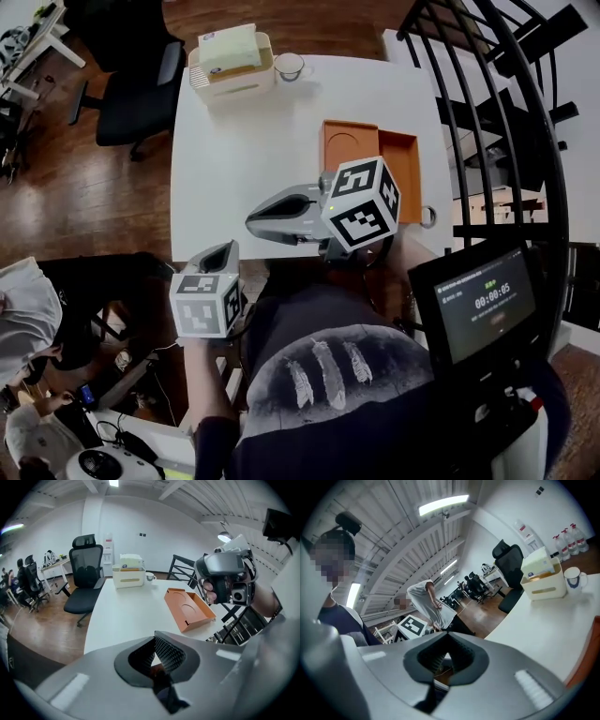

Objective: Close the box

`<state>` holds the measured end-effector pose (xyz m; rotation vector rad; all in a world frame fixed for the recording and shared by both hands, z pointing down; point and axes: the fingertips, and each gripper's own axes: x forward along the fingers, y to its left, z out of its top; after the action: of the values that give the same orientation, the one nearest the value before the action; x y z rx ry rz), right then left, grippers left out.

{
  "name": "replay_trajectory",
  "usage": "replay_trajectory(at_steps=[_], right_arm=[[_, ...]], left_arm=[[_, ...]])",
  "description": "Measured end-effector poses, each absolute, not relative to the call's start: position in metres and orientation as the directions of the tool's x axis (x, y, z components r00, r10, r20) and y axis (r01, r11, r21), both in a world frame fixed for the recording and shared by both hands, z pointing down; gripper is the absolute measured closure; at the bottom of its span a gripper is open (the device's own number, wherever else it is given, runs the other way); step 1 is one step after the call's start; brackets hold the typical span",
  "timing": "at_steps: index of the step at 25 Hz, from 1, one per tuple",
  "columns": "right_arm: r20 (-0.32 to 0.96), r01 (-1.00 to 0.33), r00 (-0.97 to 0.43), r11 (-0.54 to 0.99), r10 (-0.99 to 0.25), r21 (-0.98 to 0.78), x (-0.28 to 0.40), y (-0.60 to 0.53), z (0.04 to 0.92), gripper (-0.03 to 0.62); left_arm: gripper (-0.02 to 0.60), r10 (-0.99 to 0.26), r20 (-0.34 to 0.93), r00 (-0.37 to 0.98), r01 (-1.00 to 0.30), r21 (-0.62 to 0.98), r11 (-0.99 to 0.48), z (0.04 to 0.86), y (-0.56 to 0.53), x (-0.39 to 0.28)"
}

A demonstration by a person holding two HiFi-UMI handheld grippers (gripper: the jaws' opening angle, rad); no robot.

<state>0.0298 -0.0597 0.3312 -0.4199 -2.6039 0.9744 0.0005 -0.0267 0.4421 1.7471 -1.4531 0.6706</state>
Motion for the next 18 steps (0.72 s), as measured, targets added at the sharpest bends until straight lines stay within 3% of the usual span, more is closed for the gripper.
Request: replay_trajectory(at_steps=[8,13,18], right_arm=[[0.275,-0.004,-0.935,0.772,0.222,-0.636,0.033,-0.111,0.345,0.589],[0.255,-0.073,-0.96,0.785,0.111,-0.615,0.089,-0.15,0.334,0.589],[0.204,-0.061,-0.976,0.792,0.081,-0.608,0.127,-0.169,0.318,0.589]], left_arm=[[0.566,-0.522,0.788,0.326,-0.944,0.239,-0.228,0.462,-0.081,-0.009],[0.566,-0.442,0.794,0.418,-0.894,0.273,-0.354,0.453,-0.124,0.05],[0.566,-0.396,0.784,0.478,-0.861,0.33,-0.388,0.438,-0.143,0.092]])
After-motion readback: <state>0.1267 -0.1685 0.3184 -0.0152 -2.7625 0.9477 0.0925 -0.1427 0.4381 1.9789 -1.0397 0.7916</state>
